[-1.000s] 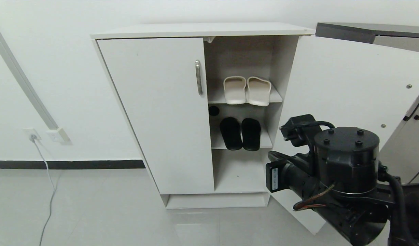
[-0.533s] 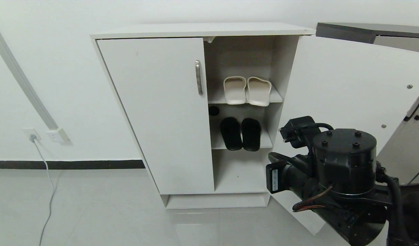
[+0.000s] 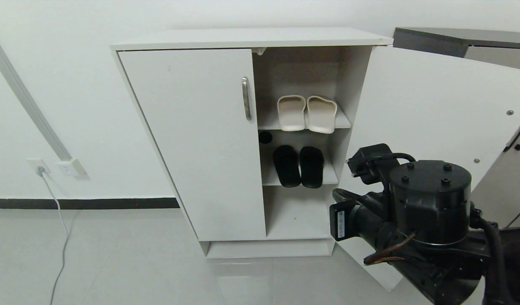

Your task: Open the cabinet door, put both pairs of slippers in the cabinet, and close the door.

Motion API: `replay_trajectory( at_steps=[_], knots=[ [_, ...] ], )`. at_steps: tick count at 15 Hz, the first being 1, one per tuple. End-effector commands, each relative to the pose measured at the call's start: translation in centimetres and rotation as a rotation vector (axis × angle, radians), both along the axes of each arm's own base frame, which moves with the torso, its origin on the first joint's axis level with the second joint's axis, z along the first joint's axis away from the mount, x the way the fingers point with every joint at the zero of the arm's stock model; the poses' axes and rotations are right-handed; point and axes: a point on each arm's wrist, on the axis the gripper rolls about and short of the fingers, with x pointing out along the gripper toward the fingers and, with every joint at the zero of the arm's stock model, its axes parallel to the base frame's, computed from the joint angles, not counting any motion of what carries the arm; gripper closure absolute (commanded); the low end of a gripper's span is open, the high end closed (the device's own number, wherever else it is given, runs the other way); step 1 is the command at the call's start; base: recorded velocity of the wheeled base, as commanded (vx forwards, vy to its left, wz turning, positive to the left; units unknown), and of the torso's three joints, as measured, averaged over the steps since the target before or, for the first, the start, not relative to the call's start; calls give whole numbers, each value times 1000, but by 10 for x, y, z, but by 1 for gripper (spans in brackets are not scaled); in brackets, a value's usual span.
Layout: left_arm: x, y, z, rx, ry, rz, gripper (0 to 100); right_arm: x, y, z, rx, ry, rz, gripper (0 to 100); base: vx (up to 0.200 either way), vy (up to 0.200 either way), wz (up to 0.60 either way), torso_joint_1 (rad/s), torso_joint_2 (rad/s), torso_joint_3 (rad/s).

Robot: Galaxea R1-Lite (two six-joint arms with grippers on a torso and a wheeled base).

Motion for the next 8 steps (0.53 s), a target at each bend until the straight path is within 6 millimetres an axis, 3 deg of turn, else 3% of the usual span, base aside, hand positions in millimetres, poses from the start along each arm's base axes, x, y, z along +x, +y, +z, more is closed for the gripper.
replay_trajectory(
  at_steps=[1, 8],
  knots=[
    [0, 0, 0, 0, -1, 1, 100, 1, 0, -1, -5, 4, -1, 100, 0, 0, 0, 12, -188, -364],
    [0, 0, 0, 0, -1, 1, 100, 1, 0, -1, -5, 4, -1, 100, 0, 0, 0, 72, -489, -362]
  ],
)
